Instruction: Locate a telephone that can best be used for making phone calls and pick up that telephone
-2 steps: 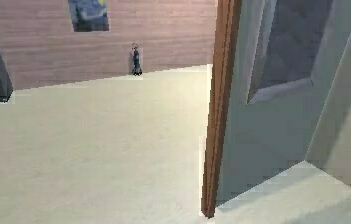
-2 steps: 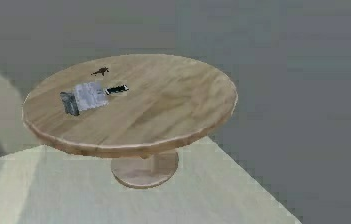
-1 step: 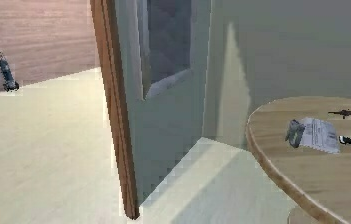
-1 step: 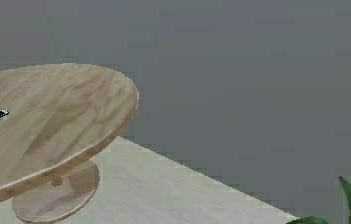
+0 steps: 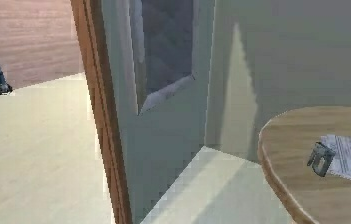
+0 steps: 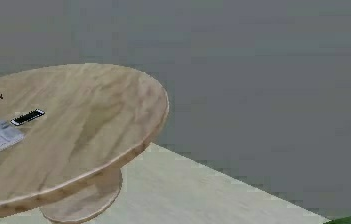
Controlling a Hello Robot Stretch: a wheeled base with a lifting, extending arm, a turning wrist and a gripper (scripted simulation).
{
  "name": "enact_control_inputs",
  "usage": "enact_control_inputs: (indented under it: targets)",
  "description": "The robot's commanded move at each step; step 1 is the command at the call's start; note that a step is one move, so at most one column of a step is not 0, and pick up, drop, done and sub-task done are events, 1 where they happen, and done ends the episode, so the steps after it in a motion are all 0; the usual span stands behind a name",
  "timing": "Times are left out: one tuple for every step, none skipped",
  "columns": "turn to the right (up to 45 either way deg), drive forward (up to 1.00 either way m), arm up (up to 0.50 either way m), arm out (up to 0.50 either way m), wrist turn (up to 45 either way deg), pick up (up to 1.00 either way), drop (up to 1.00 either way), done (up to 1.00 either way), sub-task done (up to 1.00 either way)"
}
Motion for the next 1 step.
enact_control_inputs:
  targets:
    - [-12.0,0.00,0.00,0.00,0.0,0.00,0.00,0.00,0.00]
